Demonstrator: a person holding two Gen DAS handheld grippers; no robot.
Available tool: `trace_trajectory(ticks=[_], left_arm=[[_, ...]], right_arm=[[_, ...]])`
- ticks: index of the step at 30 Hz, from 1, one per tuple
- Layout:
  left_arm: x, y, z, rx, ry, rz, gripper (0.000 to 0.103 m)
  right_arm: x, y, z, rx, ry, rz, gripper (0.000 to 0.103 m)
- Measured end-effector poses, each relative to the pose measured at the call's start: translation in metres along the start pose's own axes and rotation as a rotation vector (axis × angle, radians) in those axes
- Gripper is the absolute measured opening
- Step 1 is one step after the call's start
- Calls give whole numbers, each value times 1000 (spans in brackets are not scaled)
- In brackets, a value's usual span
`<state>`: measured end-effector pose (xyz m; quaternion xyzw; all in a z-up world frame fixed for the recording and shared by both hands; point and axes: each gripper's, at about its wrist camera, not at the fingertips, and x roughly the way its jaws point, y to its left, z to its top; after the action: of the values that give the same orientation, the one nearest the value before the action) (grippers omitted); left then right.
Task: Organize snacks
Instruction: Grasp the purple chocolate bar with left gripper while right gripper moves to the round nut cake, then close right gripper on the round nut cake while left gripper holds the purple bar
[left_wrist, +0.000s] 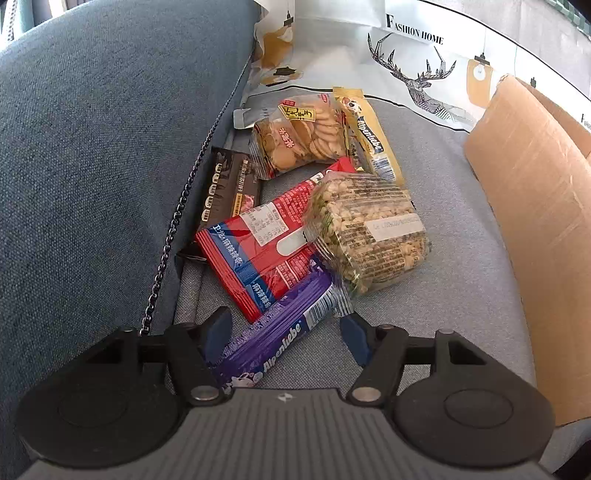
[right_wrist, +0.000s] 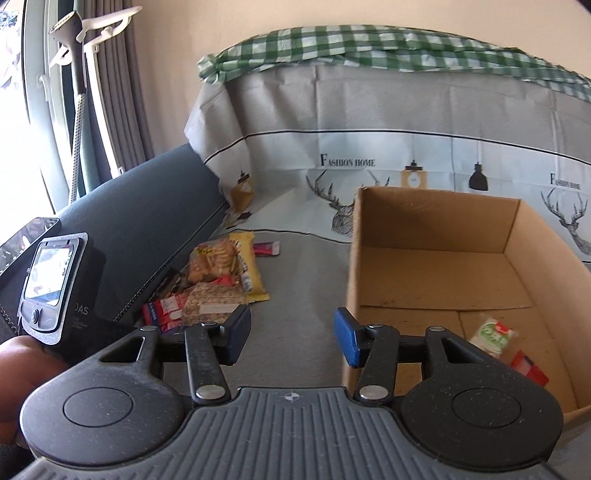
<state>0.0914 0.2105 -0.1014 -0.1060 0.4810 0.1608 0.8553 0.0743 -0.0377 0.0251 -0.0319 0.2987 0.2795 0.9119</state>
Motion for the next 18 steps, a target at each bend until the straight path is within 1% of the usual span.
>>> trace_trajectory(ticks=[1,4,5,6,7,8,11,15,18], left_arm=[[2,-1,1,-2,3,-4,69],[1,2,0,-16,4,-12,56],[-1,3,-1,-21,1,-14,47],[-2,5,-1,-28,-3,-21,32],[-4,6,-1,-37,-5,-31,27],[-8,8,-3,-45,-6,-47,25],[-19,12,-6,-67,-6,-107,25],[-34,20,-16,-123,31,-177,25],[-43,23,-26,-150,48,-188,25]], right_arm=[[2,2,1,1,4,2,53],[6,9,2,-7,15,10,54],[8,11,2,-13,17,15,54],[9,14,2,-19,20,19,56],[10,17,2,-27,22,23,59],[12,20,3,-35,23,27,60],[18,31,4,-60,27,50,65],[34,47,5,-71,42,75,77],[54,56,6,-67,63,92,83]])
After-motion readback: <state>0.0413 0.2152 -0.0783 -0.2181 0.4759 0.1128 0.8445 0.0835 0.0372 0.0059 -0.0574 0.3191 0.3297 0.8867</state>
